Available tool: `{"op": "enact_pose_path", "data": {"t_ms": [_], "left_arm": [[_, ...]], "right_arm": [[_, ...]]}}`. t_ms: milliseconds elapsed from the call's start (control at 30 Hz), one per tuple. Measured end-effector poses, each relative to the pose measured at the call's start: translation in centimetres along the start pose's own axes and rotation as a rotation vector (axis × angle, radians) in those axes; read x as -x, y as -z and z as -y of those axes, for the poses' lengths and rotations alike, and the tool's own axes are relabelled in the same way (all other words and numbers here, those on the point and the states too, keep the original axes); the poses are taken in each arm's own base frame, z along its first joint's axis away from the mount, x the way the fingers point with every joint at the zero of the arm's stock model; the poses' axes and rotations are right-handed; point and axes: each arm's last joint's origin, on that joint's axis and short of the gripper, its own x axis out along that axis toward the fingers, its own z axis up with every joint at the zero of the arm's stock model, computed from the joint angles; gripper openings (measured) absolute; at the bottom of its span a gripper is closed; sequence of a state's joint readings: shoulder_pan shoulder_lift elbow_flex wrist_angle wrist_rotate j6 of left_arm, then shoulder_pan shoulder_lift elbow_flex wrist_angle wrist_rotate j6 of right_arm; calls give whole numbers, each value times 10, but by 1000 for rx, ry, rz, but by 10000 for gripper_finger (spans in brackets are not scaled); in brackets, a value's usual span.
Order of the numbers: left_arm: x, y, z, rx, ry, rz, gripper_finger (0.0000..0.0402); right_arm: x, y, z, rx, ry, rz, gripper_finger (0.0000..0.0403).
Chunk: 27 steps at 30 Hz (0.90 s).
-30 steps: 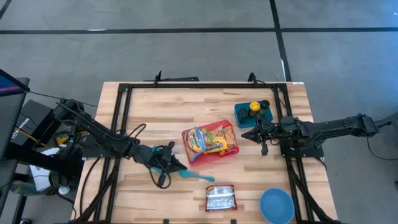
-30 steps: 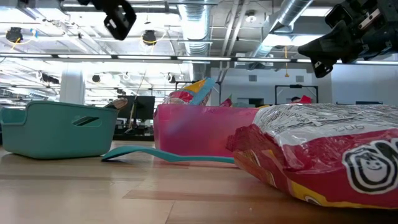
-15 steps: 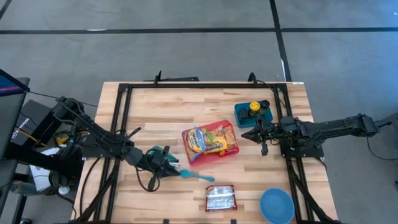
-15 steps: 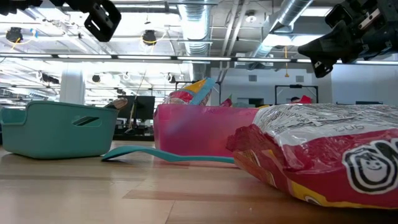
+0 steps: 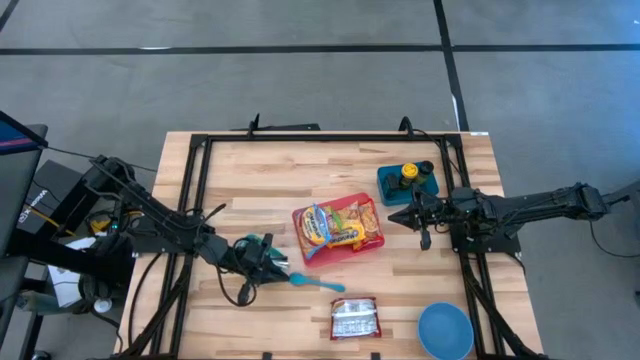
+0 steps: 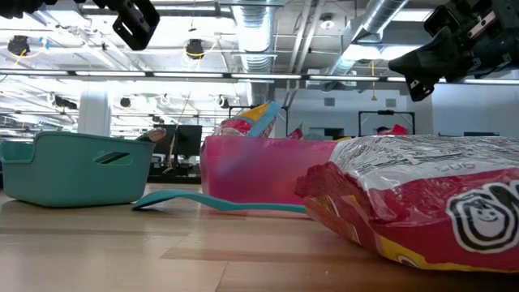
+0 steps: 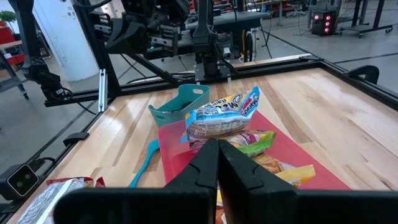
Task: Pick & Place Food Item
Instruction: Put the red noodle pack into the red bin
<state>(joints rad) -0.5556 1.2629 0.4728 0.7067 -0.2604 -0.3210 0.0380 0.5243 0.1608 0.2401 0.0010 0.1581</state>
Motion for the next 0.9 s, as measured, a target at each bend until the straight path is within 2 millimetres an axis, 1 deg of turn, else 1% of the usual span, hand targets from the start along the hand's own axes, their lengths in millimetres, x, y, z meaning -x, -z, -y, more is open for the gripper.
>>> {"op": "enact_pose_path", "data": {"t_ms": [267,400,633,700,800,900], "left_arm": [[0,-1,0,3,3,9,0],[0,-1,0,3,3,9,0],[0,-1,0,2,3,9,0],[0,-1,0,2,3,9,0],[0,-1,0,2,3,9,0],[0,-1,0,2,3,9,0]], "right_arm": [[0,0,0,0,0,0,1],[0,0,0,56,2,0,1],[0,0,0,32,1,3,1],[0,0,-1,-63,-4,2,1],[0,0,-2,-302,-15,0,1],[0,-1,-2,-431,-16,3,1]]}}
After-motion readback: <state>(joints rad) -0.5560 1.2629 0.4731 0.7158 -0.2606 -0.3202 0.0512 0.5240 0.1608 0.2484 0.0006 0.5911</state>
